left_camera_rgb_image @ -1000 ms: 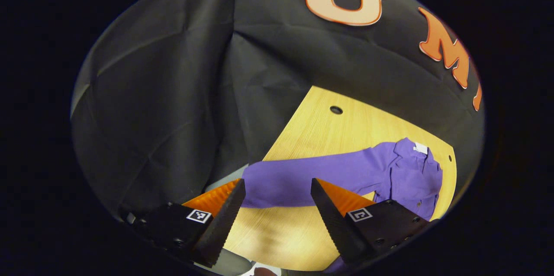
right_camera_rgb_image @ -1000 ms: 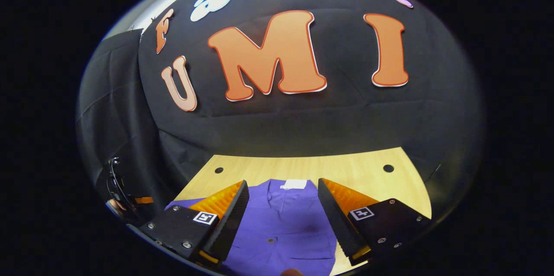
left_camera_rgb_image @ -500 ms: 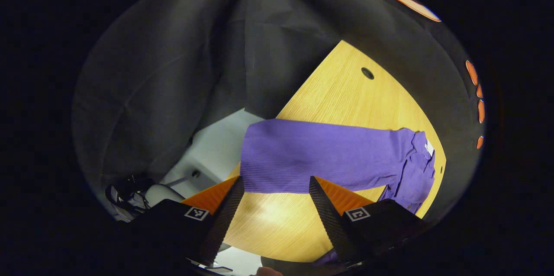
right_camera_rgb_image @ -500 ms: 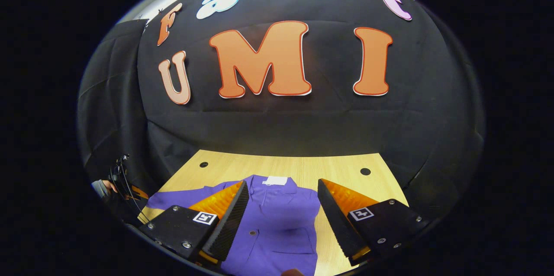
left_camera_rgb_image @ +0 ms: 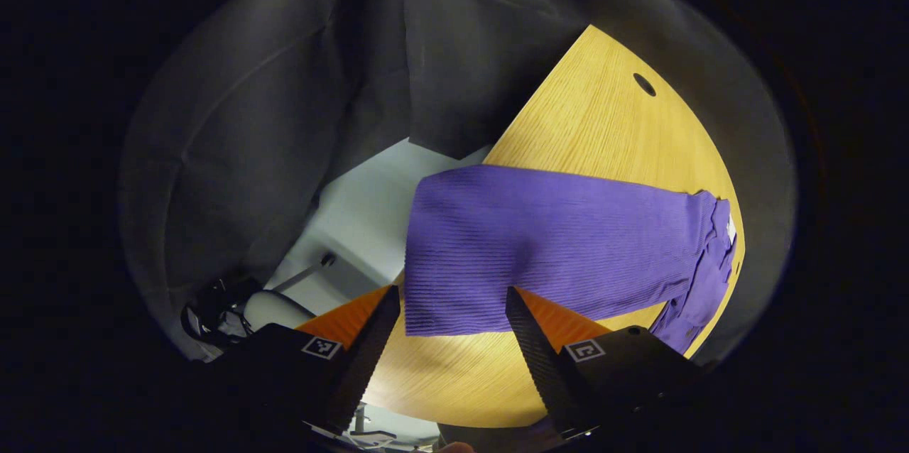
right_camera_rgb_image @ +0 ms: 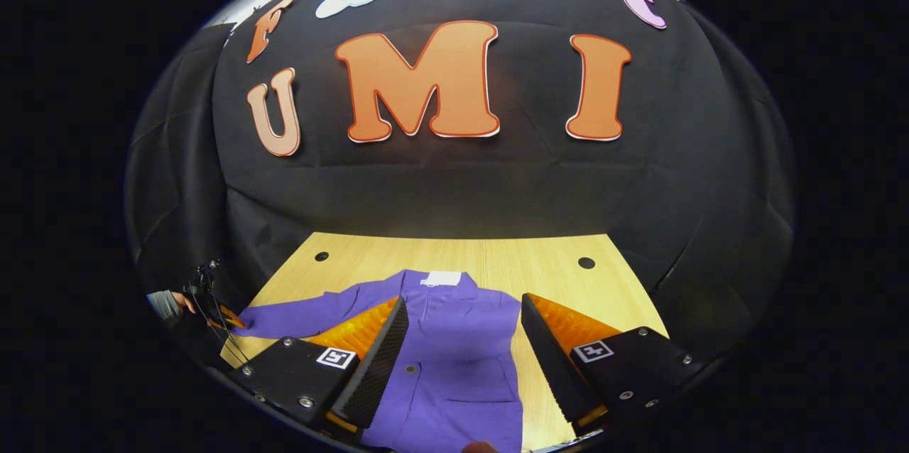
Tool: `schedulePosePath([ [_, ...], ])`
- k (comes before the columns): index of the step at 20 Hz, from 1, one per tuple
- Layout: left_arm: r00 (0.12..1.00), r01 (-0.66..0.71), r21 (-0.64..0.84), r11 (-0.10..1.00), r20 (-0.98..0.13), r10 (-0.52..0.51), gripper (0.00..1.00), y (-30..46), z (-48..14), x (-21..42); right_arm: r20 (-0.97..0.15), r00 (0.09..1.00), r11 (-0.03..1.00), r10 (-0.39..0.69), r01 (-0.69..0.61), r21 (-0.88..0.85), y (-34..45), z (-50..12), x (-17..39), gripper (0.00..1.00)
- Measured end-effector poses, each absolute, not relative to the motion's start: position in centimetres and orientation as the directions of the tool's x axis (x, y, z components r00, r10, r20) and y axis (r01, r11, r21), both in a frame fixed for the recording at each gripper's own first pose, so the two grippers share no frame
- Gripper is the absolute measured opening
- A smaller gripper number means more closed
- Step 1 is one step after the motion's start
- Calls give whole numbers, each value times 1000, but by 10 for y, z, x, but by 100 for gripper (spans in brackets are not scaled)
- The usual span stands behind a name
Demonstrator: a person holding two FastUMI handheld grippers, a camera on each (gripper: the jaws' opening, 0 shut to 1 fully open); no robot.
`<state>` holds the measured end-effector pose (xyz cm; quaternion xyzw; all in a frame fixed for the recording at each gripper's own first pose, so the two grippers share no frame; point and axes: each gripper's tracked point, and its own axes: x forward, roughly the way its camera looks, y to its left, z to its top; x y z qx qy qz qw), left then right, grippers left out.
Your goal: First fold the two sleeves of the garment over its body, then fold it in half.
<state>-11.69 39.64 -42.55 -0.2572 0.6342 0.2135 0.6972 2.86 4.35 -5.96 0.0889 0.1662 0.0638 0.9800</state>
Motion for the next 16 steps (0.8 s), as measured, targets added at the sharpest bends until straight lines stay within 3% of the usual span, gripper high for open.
schedulePosePath([
  [1, 82, -618, -64, 784, -997, -17, 98, 398, -425, -118, -320, 934, 975, 158, -96, 201, 48, -61, 28, 95],
  [4, 27, -612, 1, 791, -999, 23, 94, 401, -431, -122, -335, 927, 975, 167, -106, 195, 55, -65, 27, 95],
  [7, -23, -611, 44, 791, -999, 38, 64, 403, -433, -123, -329, 925, 973, 190, -133, 189, 56, -62, 28, 95],
  [8, -35, -618, 50, 785, -999, 36, 64, 400, -433, -122, -322, 925, 970, 201, -143, 195, 55, -60, 29, 95],
  [9, -27, -620, 50, 783, -999, 43, 50, 400, -432, -118, -316, 926, 968, 207, -147, 202, 52, -57, 31, 95],
  [10, -41, -627, 58, 777, -998, 42, 48, 397, -432, -119, -306, 928, 966, 214, -154, 208, 49, -56, 32, 95],
  [11, -46, -622, 60, 781, -998, 40, 38, 395, -431, -115, -298, 931, 966, 213, -154, 209, 44, -54, 33, 95],
  [12, -49, -600, 51, 798, -998, 27, 38, 392, -431, -115, -291, 932, 965, 214, -156, 210, 41, -55, 34, 95],
  [14, -85, -579, 77, 811, -996, 34, 17, 390, -432, -109, -295, 930, 964, 218, -158, 214, 34, -60, 32, 95],
  [16, -93, -575, 88, 813, -995, 41, 18, 391, -433, -106, -298, 931, 966, 211, -152, 208, 25, -66, 29, 95],
])
